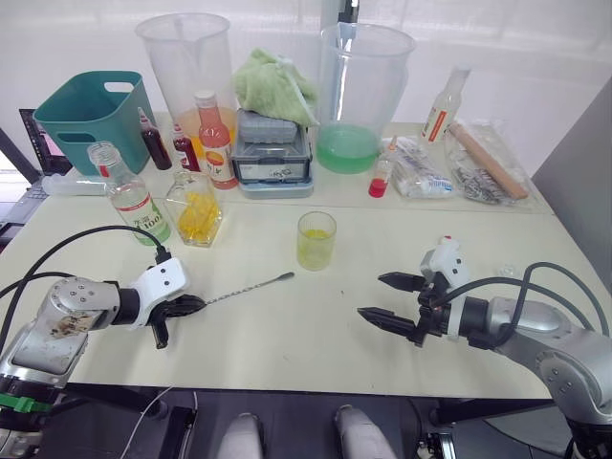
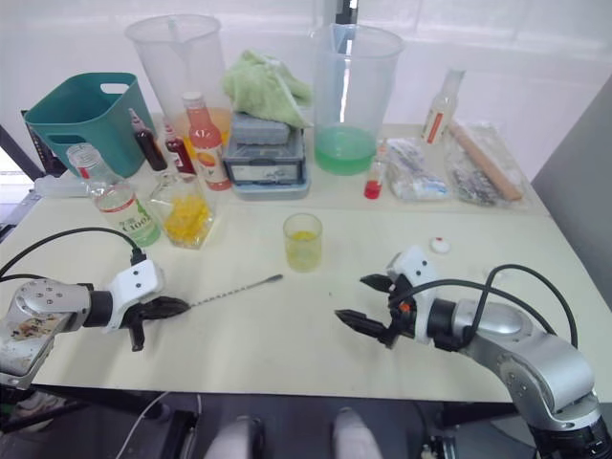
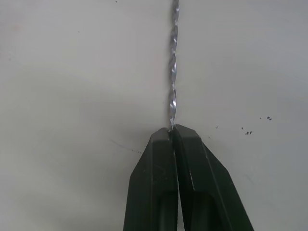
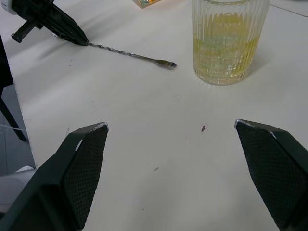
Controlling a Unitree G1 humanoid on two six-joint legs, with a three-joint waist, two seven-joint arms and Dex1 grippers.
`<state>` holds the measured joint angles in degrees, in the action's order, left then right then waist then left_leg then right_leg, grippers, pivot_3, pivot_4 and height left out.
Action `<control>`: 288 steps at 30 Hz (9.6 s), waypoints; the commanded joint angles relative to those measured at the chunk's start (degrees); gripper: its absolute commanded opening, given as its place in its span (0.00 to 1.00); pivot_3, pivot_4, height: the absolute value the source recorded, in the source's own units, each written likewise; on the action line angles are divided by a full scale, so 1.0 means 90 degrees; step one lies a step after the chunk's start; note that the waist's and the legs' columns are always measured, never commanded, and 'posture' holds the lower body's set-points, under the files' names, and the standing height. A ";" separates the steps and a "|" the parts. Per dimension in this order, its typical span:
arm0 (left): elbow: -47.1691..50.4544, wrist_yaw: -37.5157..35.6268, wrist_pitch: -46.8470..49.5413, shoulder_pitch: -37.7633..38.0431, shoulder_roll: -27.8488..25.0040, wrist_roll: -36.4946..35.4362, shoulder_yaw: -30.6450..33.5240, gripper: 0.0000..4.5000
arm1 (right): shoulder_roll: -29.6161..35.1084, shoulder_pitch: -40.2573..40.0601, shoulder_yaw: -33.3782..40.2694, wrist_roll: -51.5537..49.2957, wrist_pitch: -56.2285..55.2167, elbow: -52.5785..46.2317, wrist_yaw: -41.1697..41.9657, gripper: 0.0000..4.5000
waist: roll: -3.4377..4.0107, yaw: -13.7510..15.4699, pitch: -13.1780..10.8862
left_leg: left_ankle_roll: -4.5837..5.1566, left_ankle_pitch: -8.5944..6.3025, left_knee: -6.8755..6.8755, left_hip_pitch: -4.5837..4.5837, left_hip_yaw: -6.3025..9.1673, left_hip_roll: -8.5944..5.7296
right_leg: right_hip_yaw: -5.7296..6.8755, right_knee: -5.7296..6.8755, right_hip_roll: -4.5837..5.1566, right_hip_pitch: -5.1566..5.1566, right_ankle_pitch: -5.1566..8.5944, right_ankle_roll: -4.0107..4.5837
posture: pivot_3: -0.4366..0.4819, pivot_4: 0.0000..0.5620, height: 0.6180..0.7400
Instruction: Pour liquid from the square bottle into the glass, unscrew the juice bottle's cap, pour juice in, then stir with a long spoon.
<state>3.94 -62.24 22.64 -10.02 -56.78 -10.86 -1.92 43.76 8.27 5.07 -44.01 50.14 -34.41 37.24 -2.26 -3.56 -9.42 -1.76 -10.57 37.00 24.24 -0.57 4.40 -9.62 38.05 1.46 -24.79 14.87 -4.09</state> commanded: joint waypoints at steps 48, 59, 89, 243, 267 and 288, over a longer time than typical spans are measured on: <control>0.2574 0.3292 0.4011 -0.2097 0.2306 -0.4766 0.1473 0.00 | -0.3062 0.3046 0.1000 -0.3976 0.0500 0.1840 -0.3877 1.00 | -0.0017 -0.0050 -0.0010 | -0.0001 0.0002 0.0013 0.0032 0.0068 0.0000 | 0.0062 0.0001 -0.0004 0.0013 -0.0027 0.0044 | 0.48 0.27 0.65; 0.2706 0.3415 0.3997 -0.2108 0.2361 -0.4797 0.1353 0.00 | -0.3607 0.3168 0.0833 -0.4397 0.0170 0.1994 -0.4675 0.60 | -0.0015 -0.0049 -0.0011 | -0.0001 0.0002 0.0013 0.0041 0.0075 0.0001 | 0.0070 0.0000 -0.0004 0.0009 -0.0026 0.0045 | 0.48 0.27 0.65; 0.1899 0.2624 0.3446 -0.1785 0.1447 -0.4672 0.2218 0.88 | -0.2722 0.4366 0.0955 -0.3816 -0.0348 0.2603 -0.3807 0.00 | -0.0010 -0.0049 -0.0014 | 0.0000 0.0003 0.0008 0.0077 0.0080 0.0002 | 0.0079 0.0000 -0.0004 -0.0030 -0.0024 0.0051 | 0.48 0.27 0.65; 0.1603 0.1386 -0.0026 -0.0423 0.1682 -0.1639 0.0933 1.00 | -0.1723 0.5485 -0.0202 0.1243 -0.0901 0.3478 0.1233 0.00 | 0.0006 -0.0040 -0.0024 | -0.0006 0.0006 0.0004 0.0088 0.0084 0.0004 | 0.0098 0.0010 -0.0001 -0.0041 -0.0027 0.0070 | 0.48 0.27 0.65; 0.1290 0.1125 -0.0335 -0.0540 0.1696 -0.1595 0.0946 1.00 | -0.0927 0.5588 0.0134 0.0782 0.0016 0.3027 0.1212 0.00 | 0.0006 -0.0027 -0.0024 | -0.0006 0.0006 0.0005 0.0088 0.0084 0.0004 | 0.0097 0.0009 0.0000 -0.0040 -0.0027 0.0070 | 0.48 0.27 0.65; 0.1066 0.0833 -0.1084 -0.0510 0.1749 -0.1736 0.1368 1.00 | 0.0771 0.5900 0.0861 0.0573 0.2894 0.4426 -0.0256 0.00 | 0.0021 -0.0008 -0.0033 | -0.0006 0.0006 0.0007 0.0092 0.0081 -0.0001 | 0.0093 0.0002 0.0008 -0.0041 -0.0027 0.0070 | 0.48 0.27 0.65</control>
<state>12.46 -54.01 14.44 -14.37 -40.53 -25.18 8.89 48.55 59.56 12.85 -38.41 72.03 5.78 34.51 -2.07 -3.63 -9.71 -1.81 -10.52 37.05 25.07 0.15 4.38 -8.78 38.06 1.54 -25.16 14.63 -3.47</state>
